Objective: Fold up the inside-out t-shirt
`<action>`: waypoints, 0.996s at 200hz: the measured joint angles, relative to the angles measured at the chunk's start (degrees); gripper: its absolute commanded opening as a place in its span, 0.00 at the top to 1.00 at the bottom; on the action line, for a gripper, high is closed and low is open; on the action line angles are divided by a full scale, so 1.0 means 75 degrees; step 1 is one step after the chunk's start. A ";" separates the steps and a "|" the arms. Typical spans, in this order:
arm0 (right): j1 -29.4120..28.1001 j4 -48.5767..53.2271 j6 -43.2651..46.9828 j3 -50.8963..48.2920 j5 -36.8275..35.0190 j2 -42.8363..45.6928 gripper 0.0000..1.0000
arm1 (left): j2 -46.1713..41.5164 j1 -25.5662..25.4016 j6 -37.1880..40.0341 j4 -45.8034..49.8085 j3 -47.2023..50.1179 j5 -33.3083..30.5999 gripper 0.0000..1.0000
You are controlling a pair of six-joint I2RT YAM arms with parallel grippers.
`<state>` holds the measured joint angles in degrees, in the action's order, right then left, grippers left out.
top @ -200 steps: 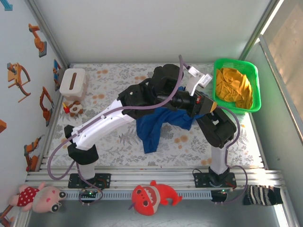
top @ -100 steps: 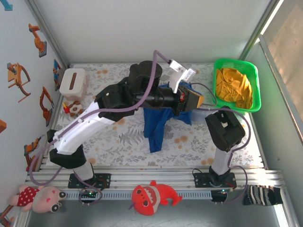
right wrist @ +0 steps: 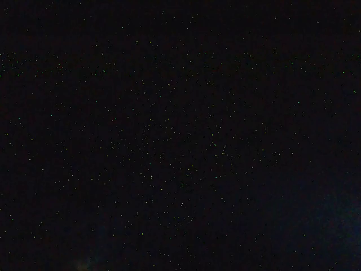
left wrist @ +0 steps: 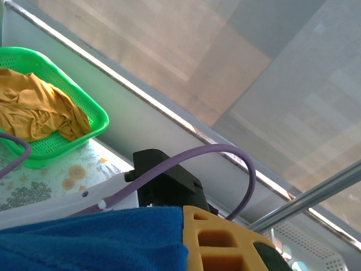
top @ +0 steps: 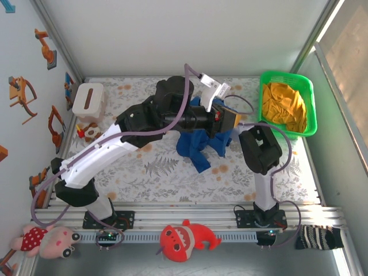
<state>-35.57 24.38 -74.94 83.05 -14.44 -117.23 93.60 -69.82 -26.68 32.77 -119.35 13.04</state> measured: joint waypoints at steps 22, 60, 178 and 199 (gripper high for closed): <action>0.0076 0.0641 -0.0154 0.0434 0.0085 -0.0495 0.05 | -0.0015 0.0058 -0.0105 -0.0102 0.0291 -0.0061 1.00; 0.0286 0.0382 -0.0344 0.0388 0.0560 -0.0560 0.67 | -0.0399 0.0189 -0.0341 -0.0676 0.1023 -0.0102 1.00; 0.0583 -0.2783 0.1568 -0.1976 0.2865 0.1306 1.00 | -0.2943 0.5205 -0.1396 -0.2457 0.5490 -0.0469 1.00; 0.0560 -0.3037 0.1725 -0.2159 0.3200 0.2066 1.00 | -0.2667 0.6537 -0.1670 -0.2652 0.6339 -0.0353 1.00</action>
<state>-31.38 1.61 -62.00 66.85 9.56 -101.73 73.60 -20.80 -39.20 12.88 -71.81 10.39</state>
